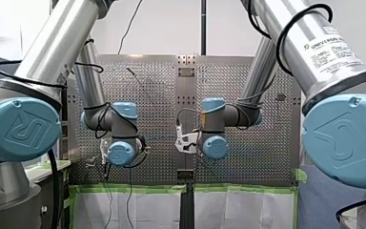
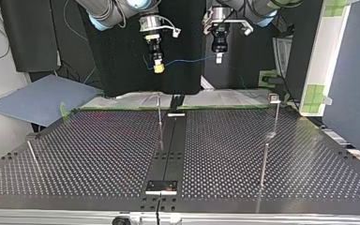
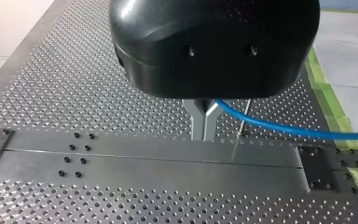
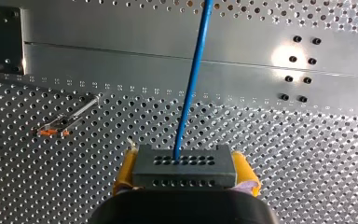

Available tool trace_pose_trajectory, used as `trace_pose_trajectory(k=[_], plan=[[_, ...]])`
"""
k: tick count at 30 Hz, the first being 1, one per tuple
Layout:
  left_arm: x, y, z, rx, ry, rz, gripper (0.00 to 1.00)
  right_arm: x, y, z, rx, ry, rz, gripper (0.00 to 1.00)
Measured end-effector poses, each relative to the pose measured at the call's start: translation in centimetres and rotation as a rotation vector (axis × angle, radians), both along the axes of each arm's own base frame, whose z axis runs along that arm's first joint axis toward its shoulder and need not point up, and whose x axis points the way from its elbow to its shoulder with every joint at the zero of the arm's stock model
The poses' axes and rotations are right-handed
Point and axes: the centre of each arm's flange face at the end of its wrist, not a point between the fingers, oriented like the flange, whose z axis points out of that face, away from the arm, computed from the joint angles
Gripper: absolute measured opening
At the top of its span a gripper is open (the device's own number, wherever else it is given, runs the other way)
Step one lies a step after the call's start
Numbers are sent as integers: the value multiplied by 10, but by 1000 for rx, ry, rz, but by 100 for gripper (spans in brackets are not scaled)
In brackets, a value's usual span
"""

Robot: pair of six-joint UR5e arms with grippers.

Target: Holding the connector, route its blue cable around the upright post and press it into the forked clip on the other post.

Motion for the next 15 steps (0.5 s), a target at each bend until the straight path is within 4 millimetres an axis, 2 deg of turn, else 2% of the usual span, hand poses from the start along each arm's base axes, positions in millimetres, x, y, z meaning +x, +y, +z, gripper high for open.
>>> trace_pose_trajectory(k=[7,12,15], plan=[[-1,1,0,-7,-2,0,0,2,1,-1,2,5,1,0],[9,-5,15,-54,-61,5,0,15,9,-11,26,22,1,0],[11,-6,24,-74,-81,11,0,25,12,-9,32,20,10,0]])
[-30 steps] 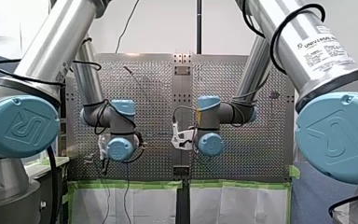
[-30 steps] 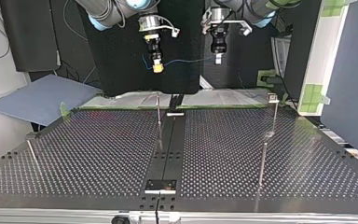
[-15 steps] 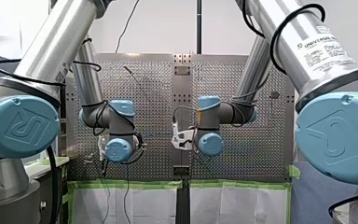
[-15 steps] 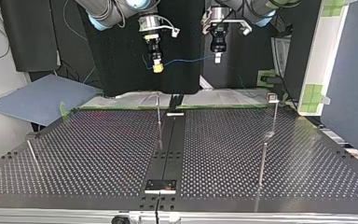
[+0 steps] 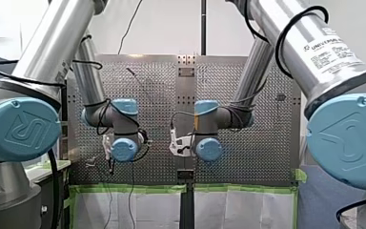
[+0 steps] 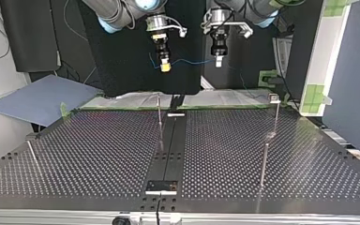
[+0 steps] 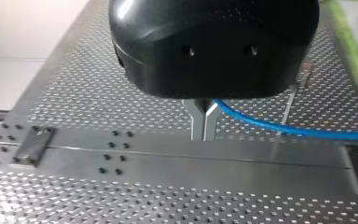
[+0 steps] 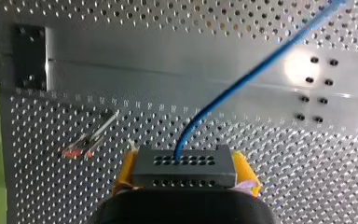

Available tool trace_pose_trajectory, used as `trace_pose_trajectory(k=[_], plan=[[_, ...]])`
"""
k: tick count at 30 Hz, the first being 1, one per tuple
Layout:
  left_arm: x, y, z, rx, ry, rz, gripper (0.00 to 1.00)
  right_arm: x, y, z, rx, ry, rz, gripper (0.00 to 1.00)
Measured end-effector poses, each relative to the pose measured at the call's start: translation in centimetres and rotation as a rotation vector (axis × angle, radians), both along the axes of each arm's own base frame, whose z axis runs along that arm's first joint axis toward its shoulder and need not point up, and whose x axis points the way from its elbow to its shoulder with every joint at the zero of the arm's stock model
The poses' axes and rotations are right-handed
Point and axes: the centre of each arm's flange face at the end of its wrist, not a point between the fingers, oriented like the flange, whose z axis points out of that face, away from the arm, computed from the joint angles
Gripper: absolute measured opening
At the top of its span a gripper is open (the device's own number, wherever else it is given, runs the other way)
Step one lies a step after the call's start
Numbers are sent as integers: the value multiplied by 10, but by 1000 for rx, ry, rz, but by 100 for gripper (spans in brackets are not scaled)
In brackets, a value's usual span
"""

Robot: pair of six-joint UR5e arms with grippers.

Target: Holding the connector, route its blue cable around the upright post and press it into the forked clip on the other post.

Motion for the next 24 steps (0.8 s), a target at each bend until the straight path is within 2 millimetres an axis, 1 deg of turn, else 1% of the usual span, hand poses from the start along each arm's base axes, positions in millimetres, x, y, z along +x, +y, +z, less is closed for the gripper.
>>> trace_pose_trajectory(k=[5,14,21,24], plan=[[0,1,13,-23,-7,1,0,16,-3,26,2,-53,27,0],[3,8,38,-48,-30,37,0,18,-5,65,17,-134,33,0],[12,11,61,-67,-77,59,0,19,-7,75,8,-155,32,0],[18,10,75,-78,-96,65,0,21,-9,84,-3,-169,33,0]])
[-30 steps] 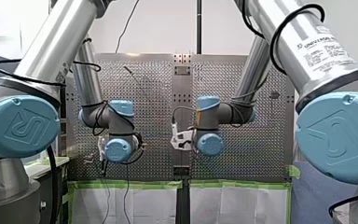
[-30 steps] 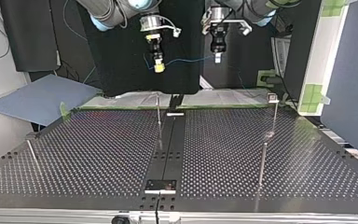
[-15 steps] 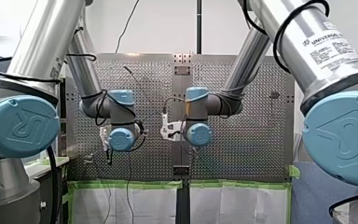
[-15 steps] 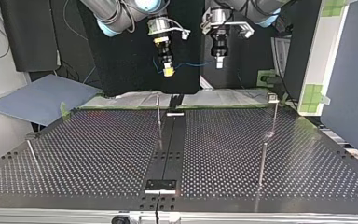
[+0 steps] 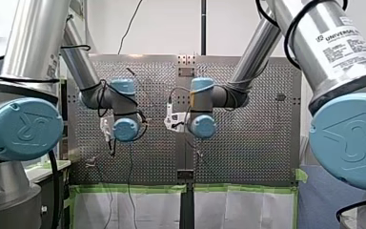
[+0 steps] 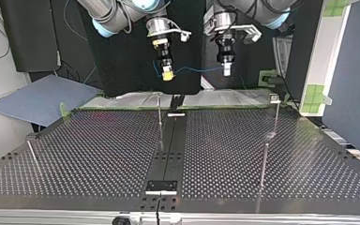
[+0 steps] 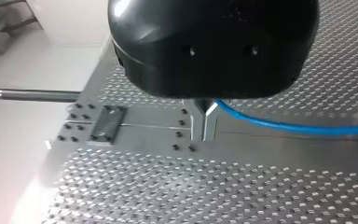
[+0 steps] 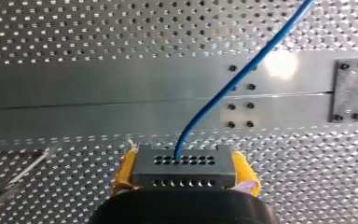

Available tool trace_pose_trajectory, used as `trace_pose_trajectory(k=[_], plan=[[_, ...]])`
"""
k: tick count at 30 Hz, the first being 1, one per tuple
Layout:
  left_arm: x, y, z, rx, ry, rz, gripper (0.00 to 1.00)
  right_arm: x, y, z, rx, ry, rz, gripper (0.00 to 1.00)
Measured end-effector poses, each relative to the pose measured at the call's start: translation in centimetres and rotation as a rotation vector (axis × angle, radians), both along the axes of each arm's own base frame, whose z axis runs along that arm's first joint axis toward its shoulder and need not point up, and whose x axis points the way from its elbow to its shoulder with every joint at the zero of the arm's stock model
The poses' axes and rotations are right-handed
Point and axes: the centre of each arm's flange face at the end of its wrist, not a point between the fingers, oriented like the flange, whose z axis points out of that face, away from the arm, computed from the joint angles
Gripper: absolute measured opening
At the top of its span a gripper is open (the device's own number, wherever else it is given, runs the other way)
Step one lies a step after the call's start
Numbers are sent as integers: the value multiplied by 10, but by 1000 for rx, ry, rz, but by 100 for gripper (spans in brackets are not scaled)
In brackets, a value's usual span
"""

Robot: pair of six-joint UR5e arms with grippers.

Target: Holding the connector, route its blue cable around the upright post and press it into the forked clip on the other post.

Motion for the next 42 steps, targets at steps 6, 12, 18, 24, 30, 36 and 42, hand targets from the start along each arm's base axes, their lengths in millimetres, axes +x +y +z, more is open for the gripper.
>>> trace_pose_trajectory(k=[6,12,18,24,30,36,42], plan=[[15,-3,16,-11,-12,11,0,5,-5,31,-28,-32,0,0],[27,-2,23,-17,-5,27,0,9,-10,55,-39,-44,-2,0],[34,6,23,-27,1,56,0,12,-12,67,-44,-47,-2,0],[43,20,23,-27,24,101,0,16,-16,77,-43,-41,-3,0],[51,37,32,-42,27,124,0,25,-24,95,-49,-31,-5,0],[58,56,52,-39,23,134,0,33,-30,112,-53,-18,-5,0],[62,73,69,-40,18,140,0,37,-31,120,-57,-18,-3,0]])
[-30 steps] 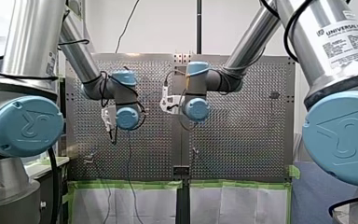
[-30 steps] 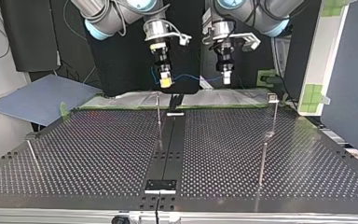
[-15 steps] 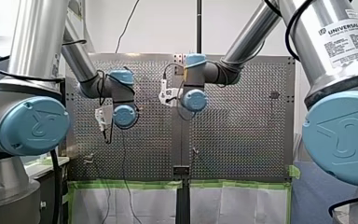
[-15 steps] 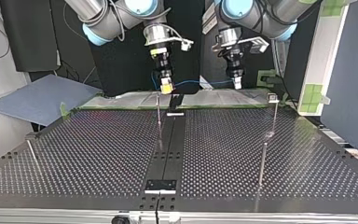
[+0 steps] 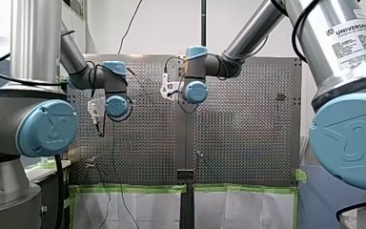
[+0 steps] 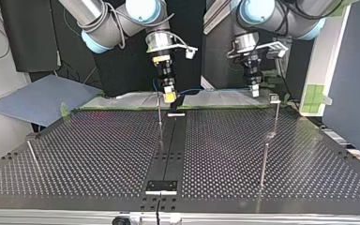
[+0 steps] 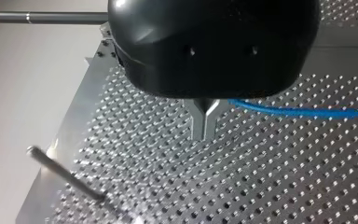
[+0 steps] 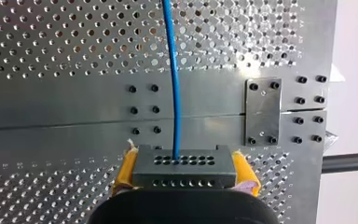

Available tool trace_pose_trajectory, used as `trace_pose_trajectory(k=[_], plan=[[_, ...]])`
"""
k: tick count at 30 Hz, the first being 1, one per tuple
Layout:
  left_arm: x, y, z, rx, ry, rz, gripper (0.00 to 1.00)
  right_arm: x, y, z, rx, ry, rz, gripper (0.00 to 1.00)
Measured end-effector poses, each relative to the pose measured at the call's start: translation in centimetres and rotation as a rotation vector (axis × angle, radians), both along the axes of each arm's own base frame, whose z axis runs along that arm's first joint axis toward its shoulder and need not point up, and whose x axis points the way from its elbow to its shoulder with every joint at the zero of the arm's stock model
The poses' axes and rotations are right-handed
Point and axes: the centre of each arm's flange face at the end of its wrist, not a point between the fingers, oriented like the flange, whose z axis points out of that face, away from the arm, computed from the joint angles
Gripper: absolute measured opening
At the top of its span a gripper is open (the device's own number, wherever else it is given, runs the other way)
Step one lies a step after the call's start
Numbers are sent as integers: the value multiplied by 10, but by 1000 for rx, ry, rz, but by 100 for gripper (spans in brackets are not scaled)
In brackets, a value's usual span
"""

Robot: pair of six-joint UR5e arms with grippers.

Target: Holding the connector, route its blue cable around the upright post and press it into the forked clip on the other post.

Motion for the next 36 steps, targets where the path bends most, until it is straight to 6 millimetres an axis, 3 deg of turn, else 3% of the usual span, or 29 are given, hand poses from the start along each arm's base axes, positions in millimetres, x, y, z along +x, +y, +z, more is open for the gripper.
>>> trace_pose_trajectory(k=[10,36], plan=[[12,27,44,-37,-82,58,0,12,-3,37,-18,-7,8,0],[44,33,149,-115,-193,71,0,37,-21,139,-88,-67,27,0]])
